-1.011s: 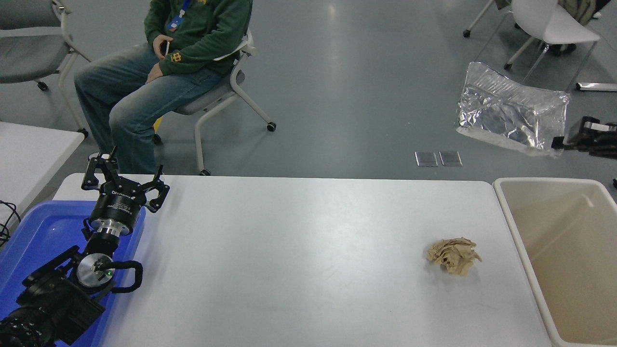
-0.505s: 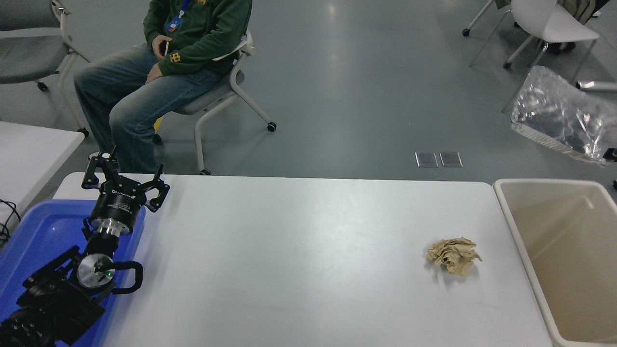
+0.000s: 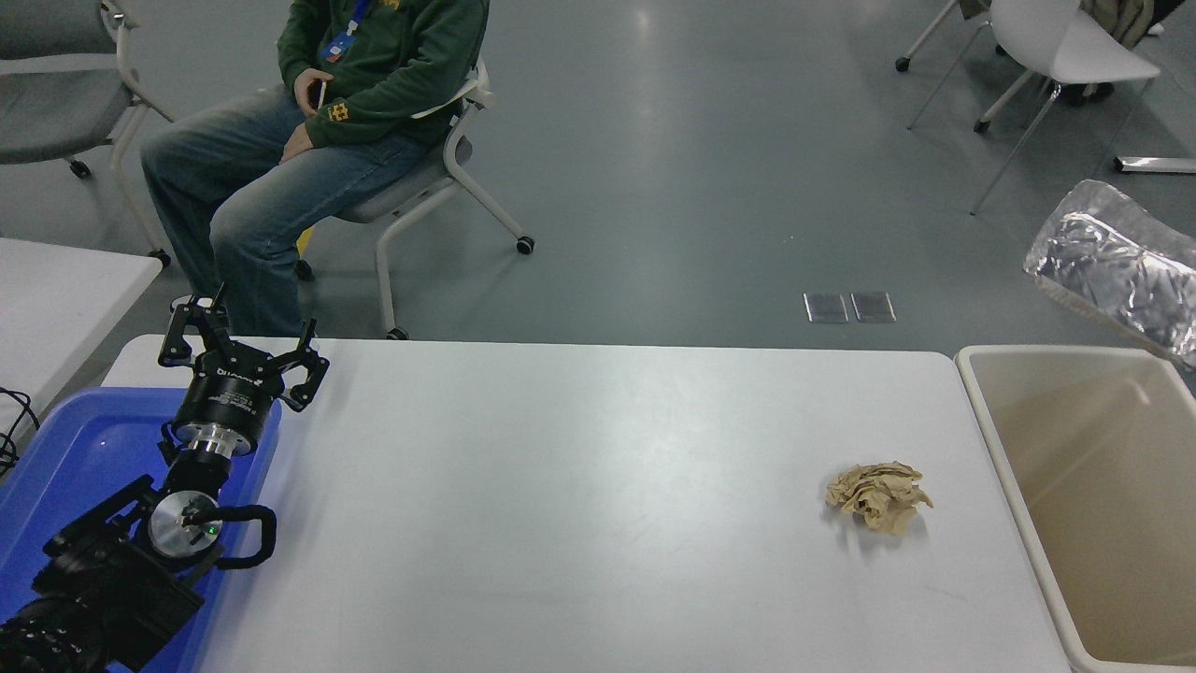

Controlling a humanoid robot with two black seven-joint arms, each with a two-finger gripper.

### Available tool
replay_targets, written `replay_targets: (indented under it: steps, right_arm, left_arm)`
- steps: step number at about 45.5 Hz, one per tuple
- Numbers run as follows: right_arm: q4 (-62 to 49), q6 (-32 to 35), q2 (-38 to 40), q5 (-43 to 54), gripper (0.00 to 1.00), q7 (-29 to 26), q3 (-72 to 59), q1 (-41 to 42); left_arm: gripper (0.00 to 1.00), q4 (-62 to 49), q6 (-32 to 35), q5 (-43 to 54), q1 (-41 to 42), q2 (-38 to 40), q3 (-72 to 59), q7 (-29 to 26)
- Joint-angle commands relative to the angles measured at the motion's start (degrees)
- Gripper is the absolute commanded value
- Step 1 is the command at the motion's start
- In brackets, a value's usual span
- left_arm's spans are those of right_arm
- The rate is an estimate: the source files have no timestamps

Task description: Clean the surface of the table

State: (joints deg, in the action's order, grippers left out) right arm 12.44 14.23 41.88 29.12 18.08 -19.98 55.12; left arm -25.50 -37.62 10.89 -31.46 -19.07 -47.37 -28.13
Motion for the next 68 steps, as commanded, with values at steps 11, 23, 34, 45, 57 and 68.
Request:
replay_targets:
  steps: [11,23,34,45,57,68]
  right_arm:
    - [-9.46,-7.54,-9.27,-4.86,0.0,-1.82,1.96,-9.33]
    - [-9.46,-12.03,-10.85,-4.86,0.0,-2.52,7.23,-12.32]
    - [-10.33,-12.82,-10.94,-4.95,0.0,-2.87,12.86,-14.95]
    - [-10.42,-13.0,-11.29,-4.95,0.0,-3.14,13.74,-16.36]
    - [-10.34,-13.0,-12.26,-4.95,0.11,-4.28,14.88,-16.8]
    - [-10.51,-12.91,-11.91,-4.95,0.98,-4.19,14.88,-16.63]
  left_arm:
    - [1.0,0.02,0.01,0.0,0.0,0.0,0.0,0.0]
    - [1.0,0.02,0.01,0.01,0.0,0.0,0.0,0.0]
    - [1.0,0.02,0.01,0.01,0.0,0.0,0.0,0.0]
    - [1.0,0.02,0.01,-0.08,0.0,0.0,0.0,0.0]
    - [1.0,0.02,0.01,0.01,0.0,0.0,0.0,0.0]
    - [1.0,0.02,0.01,0.01,0.0,0.0,0.0,0.0]
